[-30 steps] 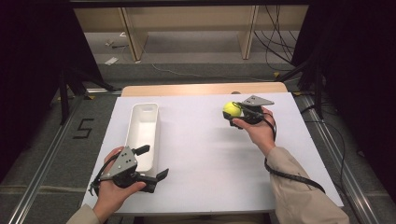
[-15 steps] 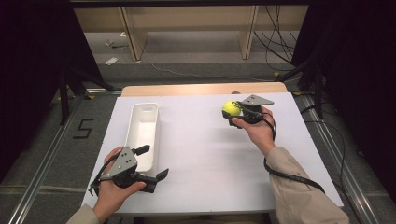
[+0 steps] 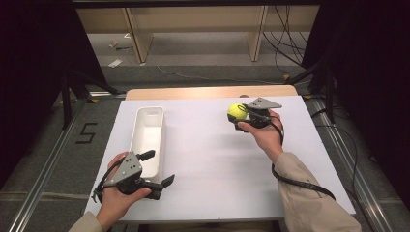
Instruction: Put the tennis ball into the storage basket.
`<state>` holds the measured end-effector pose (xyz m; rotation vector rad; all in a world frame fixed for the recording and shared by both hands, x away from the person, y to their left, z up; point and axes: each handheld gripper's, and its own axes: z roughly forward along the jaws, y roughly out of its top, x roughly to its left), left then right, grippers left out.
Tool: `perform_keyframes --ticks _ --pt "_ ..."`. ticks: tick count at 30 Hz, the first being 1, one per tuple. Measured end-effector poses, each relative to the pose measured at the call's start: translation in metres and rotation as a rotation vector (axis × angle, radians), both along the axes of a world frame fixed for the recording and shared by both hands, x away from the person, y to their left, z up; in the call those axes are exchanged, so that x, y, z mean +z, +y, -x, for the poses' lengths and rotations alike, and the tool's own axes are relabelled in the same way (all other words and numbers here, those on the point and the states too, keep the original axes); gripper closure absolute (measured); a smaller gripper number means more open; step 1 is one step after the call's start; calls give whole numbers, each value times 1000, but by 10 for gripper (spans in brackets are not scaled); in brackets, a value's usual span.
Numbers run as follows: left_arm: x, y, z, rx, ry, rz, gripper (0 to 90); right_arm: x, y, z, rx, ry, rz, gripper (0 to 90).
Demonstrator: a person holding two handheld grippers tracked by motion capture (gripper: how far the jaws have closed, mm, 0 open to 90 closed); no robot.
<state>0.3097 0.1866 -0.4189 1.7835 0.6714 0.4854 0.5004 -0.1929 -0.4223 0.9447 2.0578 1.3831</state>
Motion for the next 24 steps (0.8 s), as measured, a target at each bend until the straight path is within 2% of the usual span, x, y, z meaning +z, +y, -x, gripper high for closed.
perform_keyframes --ticks 24 --pt "0 0 0 1 3 4 0 6 10 4 22 -16 -1 272"
